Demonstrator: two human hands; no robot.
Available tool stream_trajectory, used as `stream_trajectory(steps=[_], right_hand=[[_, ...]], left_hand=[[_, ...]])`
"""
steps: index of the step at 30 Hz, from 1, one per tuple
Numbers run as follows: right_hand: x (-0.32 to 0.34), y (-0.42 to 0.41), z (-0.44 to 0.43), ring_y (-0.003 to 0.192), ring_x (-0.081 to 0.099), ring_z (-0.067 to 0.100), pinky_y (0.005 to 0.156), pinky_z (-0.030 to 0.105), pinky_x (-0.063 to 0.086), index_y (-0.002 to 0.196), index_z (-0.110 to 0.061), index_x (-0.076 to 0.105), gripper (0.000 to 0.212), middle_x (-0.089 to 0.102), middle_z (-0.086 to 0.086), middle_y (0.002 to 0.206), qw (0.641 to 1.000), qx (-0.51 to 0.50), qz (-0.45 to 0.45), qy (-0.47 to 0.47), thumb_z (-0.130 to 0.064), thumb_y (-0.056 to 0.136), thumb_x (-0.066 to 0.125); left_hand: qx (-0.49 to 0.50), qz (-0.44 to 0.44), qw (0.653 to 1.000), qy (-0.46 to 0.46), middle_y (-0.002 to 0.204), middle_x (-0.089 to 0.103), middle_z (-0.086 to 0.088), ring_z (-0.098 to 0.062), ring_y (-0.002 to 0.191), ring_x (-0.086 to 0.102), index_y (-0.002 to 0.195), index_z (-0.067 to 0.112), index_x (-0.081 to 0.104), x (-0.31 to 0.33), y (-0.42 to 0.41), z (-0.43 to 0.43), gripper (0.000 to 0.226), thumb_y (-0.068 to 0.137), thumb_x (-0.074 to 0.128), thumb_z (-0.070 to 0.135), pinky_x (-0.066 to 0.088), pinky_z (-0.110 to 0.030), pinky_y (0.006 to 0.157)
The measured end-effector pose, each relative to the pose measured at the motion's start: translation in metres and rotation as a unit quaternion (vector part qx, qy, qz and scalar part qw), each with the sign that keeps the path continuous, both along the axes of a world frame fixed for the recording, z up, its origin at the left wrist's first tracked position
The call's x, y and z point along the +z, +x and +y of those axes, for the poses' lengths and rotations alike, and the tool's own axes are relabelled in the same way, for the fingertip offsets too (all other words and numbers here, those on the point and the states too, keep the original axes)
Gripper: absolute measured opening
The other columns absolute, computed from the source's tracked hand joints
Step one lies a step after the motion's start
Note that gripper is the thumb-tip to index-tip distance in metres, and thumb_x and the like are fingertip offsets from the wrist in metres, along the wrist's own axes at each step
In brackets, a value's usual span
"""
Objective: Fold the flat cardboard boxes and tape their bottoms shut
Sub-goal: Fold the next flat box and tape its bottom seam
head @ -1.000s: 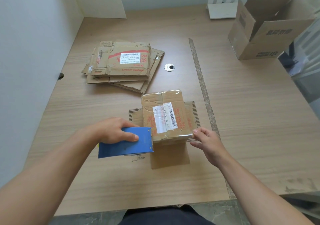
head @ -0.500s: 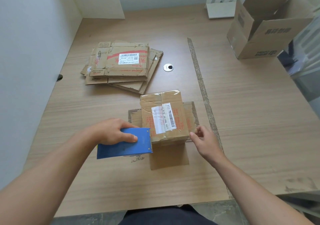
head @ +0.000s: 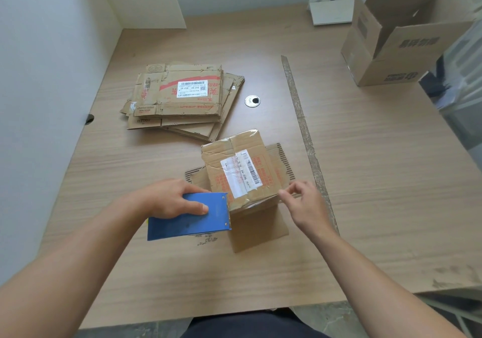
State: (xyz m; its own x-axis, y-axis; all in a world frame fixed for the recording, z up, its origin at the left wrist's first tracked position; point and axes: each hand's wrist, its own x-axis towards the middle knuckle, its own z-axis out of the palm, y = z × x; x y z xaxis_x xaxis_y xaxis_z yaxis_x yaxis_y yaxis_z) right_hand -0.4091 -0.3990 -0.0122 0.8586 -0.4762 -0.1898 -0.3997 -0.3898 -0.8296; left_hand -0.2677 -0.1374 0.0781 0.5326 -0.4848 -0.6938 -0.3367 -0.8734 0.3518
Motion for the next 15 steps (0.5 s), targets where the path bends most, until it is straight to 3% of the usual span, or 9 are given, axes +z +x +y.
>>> stream_trajectory(steps=[4, 6, 10, 13, 15], right_hand=[[0.010, 0.025, -0.009, 0.110, 0.048, 0.016, 0.087, 0.022, 0.030, 0.077, -0.023, 0.057, 0.017, 0.047, -0.005, 0.111, 0.983, 0.141, 0.052, -0.109, -0.026, 0.089, 0.069], [0.009, 0.029, -0.012, 0.116, 0.044, 0.017, 0.091, 0.024, 0.031, 0.088, -0.023, 0.057, 0.017, 0.043, -0.006, 0.116, 0.973, 0.180, 0.037, -0.141, -0.032, 0.088, 0.071], [0.004, 0.035, -0.007, 0.145, 0.026, 0.025, 0.116, 0.043, 0.028, 0.124, -0.022, 0.064, 0.042, 0.043, 0.001, 0.147, 0.926, 0.291, -0.058, -0.234, -0.040, 0.087, 0.072], [-0.006, 0.040, 0.001, 0.152, 0.011, 0.025, 0.119, 0.048, 0.022, 0.139, -0.032, 0.055, 0.049, 0.033, -0.001, 0.158, 0.884, 0.384, -0.049, -0.264, -0.045, 0.092, 0.063], [-0.012, 0.039, -0.001, 0.152, 0.012, 0.026, 0.118, 0.050, 0.027, 0.143, -0.034, 0.051, 0.050, 0.030, -0.002, 0.160, 0.874, 0.405, -0.043, -0.266, -0.043, 0.094, 0.060]], left_hand=[[0.004, 0.000, 1.000, -0.002, 0.099, 0.066, 0.027, 0.002, 0.092, 0.060, 0.097, 0.075, 0.050, -0.003, 0.001, 0.001, 0.026, 0.087, 0.063, 0.056, 0.045, -0.023, 0.077], [-0.002, 0.000, 1.000, -0.003, 0.097, 0.064, 0.029, 0.004, 0.091, 0.058, 0.095, 0.076, 0.049, -0.002, 0.001, 0.002, 0.026, 0.087, 0.063, 0.056, 0.044, -0.022, 0.075], [0.002, 0.006, 1.000, -0.010, 0.099, 0.065, 0.027, 0.002, 0.092, 0.059, 0.096, 0.076, 0.050, -0.003, 0.002, 0.003, 0.027, 0.088, 0.063, 0.054, 0.046, -0.023, 0.079], [0.007, 0.008, 1.000, -0.014, 0.102, 0.067, 0.024, -0.002, 0.095, 0.061, 0.098, 0.075, 0.050, -0.006, 0.003, 0.005, 0.027, 0.088, 0.063, 0.053, 0.048, -0.027, 0.085], [0.015, 0.016, 1.000, -0.022, 0.101, 0.067, 0.023, -0.003, 0.095, 0.062, 0.100, 0.074, 0.051, -0.007, 0.002, 0.006, 0.028, 0.089, 0.064, 0.052, 0.048, -0.028, 0.086]])
